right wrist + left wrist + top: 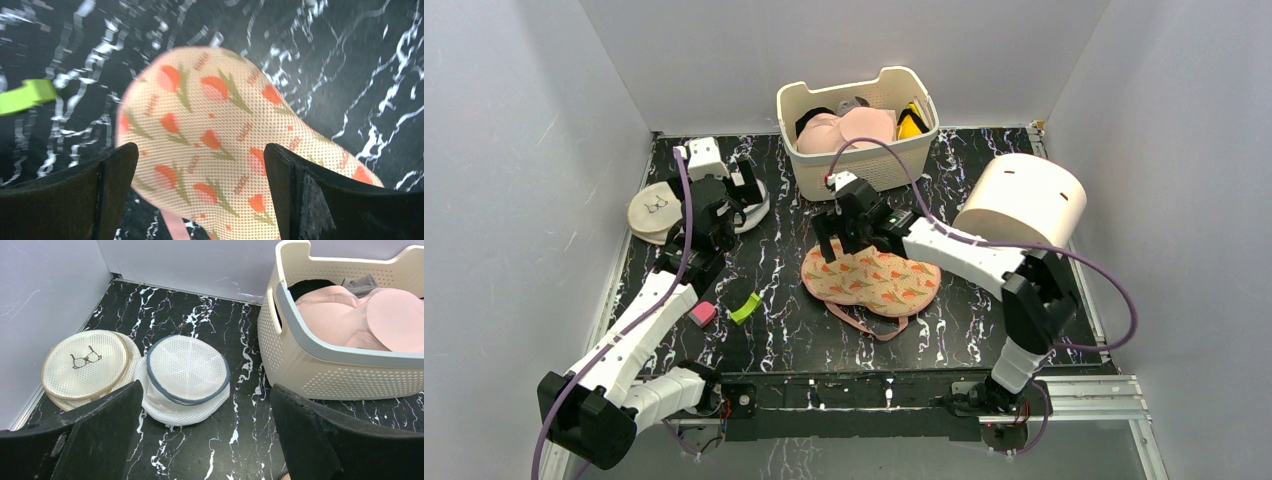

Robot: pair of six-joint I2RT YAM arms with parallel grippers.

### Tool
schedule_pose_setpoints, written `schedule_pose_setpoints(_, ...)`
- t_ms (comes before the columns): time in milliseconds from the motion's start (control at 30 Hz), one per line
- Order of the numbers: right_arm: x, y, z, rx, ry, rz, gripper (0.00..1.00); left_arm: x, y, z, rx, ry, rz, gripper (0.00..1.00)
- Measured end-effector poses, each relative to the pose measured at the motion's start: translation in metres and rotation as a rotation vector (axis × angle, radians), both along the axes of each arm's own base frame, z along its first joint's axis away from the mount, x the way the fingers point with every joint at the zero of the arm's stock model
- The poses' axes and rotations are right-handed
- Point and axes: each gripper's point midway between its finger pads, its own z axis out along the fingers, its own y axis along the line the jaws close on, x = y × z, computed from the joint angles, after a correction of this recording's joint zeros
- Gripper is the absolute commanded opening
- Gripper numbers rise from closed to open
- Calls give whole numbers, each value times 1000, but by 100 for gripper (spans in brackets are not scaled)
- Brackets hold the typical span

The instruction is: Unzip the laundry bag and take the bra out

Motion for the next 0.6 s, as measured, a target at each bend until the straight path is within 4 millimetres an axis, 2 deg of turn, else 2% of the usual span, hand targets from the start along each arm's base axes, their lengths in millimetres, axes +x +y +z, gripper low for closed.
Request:
schedule_pose_setpoints(67,-1,-9,-24,-67,49,-35,98,0,1,0,3,-1,7,98)
schedule_pose_setpoints(133,-2,-20,-38,-127,70,-75,98,0,1,-1,5,2,9,98)
schedule_pose_setpoints(300,5,-36,-50,-187,58,-174,98,3,0,-7,12,20,8,98)
schedule_pose_setpoints(433,8,-33,-66,-196,82,-196,98,4,-1,-9,14,27,6,98)
schedule_pose_setpoints(600,2,-12,-98,-201,145,-119,98,4,-1,-11,17,31,6,98)
